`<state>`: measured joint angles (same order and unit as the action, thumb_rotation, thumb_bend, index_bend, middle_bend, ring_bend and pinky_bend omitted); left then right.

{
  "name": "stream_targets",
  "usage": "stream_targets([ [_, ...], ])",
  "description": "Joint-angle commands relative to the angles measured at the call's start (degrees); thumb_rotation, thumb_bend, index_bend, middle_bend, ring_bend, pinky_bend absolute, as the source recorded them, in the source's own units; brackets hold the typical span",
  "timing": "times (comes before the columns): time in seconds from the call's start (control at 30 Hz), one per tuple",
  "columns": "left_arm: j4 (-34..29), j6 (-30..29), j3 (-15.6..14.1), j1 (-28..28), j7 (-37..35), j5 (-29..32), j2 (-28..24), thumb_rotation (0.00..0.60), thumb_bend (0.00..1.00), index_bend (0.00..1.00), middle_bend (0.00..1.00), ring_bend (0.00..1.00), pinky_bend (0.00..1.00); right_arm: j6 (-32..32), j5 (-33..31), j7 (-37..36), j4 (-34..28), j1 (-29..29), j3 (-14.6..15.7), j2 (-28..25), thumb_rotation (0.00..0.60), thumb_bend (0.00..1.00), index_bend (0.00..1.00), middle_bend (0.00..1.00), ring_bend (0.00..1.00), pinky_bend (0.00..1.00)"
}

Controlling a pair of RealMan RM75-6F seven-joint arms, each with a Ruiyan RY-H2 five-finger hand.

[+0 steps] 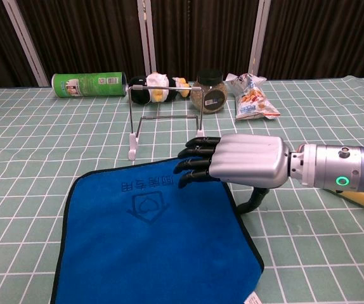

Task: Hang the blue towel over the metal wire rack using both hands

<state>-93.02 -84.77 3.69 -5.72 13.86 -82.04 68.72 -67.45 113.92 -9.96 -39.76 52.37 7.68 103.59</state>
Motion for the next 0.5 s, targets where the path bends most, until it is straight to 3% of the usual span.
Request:
stream_targets([
  [0.03,0.0,0.0,0.0,0.0,0.0,0.0,0.0,0.6,0.0,0.0,0.0,0.0,0.0,-0.2,-0.6,-0.1,0.4,0.2,0.0,0.5,0.6,0.06,0.19,0.09,0.0,0.0],
  [0.27,-0.1,0.0,-0.1,0.0,-0.3,0.0,-0.1,0.6,0.0,0.0,0.0,0.0,0.0,-1.1,-1.8,-0.6,1.0,0.3,0.3,1.6,0.6,0.07,0.2,0.1,0.0,0.0],
  [0.5,0.0,0.1,-0.2,-0.1,-0.2,-0.1,-0.1,0.6,0.0,0.0,0.0,0.0,0.0,-1.6,-2.3,-1.5,1.6,0.2,1.1,2.1,0.6,0.18,0.28,0.11,0.0,0.0],
])
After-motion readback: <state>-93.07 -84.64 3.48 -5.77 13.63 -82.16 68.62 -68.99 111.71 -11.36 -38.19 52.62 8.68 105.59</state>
